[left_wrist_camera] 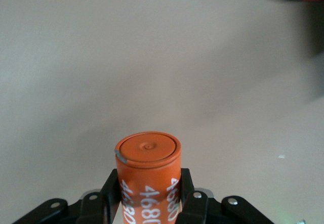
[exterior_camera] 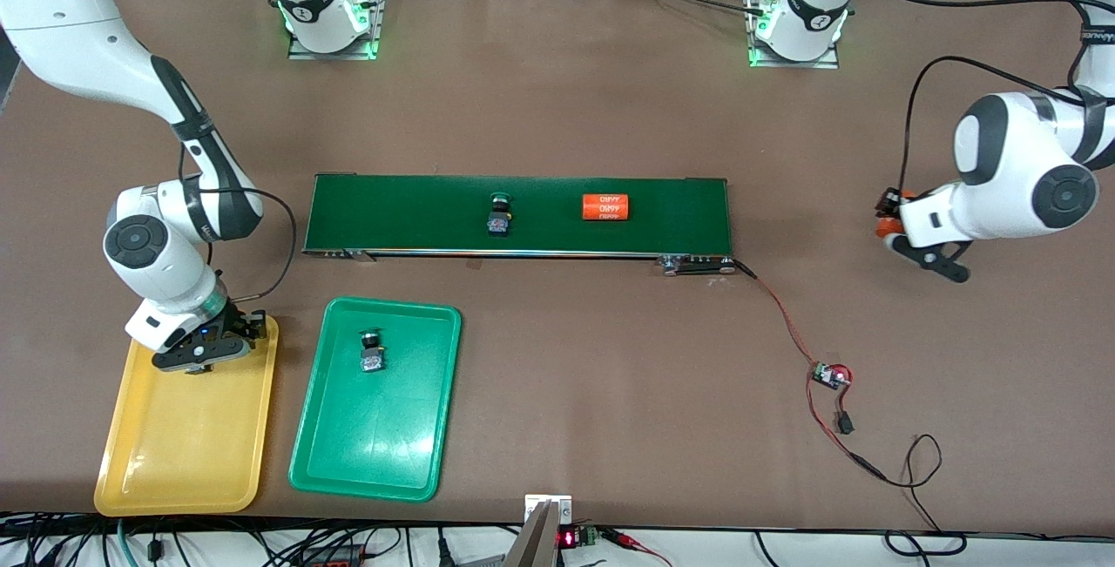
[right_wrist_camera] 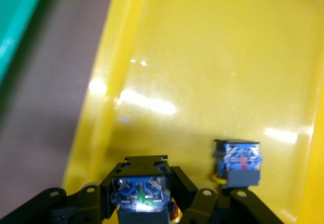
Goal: Sort buttons by color to trays
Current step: 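Lower the button into the yellow tray while the left gripper grasps the cylinder, then open the right gripper and return to the belt while the left gripper carries the cylinder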
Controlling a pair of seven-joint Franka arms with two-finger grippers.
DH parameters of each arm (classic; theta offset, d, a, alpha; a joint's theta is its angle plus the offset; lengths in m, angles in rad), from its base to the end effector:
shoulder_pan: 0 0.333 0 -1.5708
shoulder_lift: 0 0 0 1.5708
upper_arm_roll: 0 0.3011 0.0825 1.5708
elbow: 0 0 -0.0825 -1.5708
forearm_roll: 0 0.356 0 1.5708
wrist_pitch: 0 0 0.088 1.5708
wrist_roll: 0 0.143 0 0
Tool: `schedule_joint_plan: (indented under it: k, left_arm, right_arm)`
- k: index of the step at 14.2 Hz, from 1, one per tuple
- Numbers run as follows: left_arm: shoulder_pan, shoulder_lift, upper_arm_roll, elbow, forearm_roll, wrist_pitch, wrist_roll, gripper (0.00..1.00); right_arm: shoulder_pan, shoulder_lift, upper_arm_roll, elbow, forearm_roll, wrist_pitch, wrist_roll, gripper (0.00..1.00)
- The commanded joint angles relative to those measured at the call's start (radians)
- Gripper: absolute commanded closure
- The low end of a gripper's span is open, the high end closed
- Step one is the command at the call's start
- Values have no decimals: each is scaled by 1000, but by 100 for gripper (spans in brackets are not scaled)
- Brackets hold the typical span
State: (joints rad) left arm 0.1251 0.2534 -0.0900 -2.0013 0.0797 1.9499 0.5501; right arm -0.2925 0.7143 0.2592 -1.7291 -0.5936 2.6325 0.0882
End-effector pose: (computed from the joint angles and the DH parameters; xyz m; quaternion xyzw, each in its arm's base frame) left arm 0.5241 0.0267 0.2806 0.9503 -0.2714 -0.1512 0.0215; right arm 0.6667 -0.0325 0.1762 0.9790 0.1414 0.1178 0.0877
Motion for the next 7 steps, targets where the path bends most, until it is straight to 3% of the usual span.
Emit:
schedule_joint_plan:
  k: [1, 2, 3, 4, 7]
  left_arm:
    - [-4, 20, -89, 52, 11, -29, 135, 77]
    - [-7, 20, -127, 52, 8, -28, 172, 79]
    - [-7, 20, -170, 52, -4, -28, 182, 79]
    - [-10, 20, -221, 52, -5, -26, 183, 79]
    - [-32, 38, -358, 55, 12, 41, 177, 81]
  right_arm:
    - [-23, 28, 17, 22, -20, 23, -28, 88]
    - [-23, 28, 15, 22, -18, 24, -28, 76]
    - [-22, 28, 17, 20, -12, 24, -28, 48]
    - [-17, 27, 17, 20, -6, 24, -22, 33]
    - [-13, 16, 17, 16, -2, 43, -10, 8]
